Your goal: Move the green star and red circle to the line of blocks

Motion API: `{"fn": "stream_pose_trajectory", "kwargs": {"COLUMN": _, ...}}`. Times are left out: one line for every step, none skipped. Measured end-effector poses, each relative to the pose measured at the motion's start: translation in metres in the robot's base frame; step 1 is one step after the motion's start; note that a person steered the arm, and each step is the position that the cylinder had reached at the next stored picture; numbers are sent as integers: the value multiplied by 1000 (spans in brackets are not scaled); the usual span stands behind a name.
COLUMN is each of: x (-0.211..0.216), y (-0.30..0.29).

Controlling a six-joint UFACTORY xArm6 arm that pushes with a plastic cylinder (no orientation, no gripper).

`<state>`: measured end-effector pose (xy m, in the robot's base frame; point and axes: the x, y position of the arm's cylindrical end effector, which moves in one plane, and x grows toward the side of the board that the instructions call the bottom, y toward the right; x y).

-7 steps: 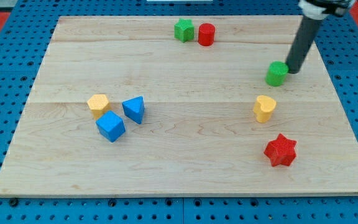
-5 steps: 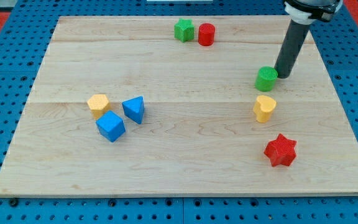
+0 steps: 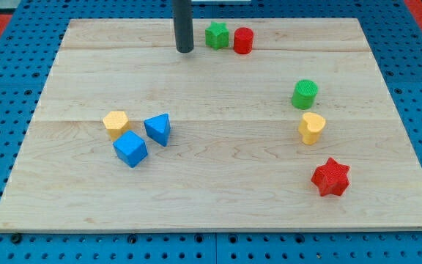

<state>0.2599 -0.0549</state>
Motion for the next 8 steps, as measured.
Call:
{"fn": "stream_pose_trajectory", "kwargs": {"x": -25, "y": -3}}
{"fn": "stream_pose_trajectory", "kwargs": {"x": -26, "y": 72}}
{"fn": "stream_pose_trajectory", "kwargs": {"x": -14, "y": 113}}
{"fn": "stream_pose_trajectory", "kwargs": {"x": -9, "y": 163}}
{"fn": "stream_pose_trajectory", "kwargs": {"x": -9, "y": 192}}
{"fn": "stream_pose_trajectory", "kwargs": {"x": -6, "y": 186}}
{"fn": "stream_pose_trajectory", "kwargs": {"x": -4, "y": 147}}
{"fn": "stream_pose_trajectory", "kwargs": {"x": 8, "y": 139}}
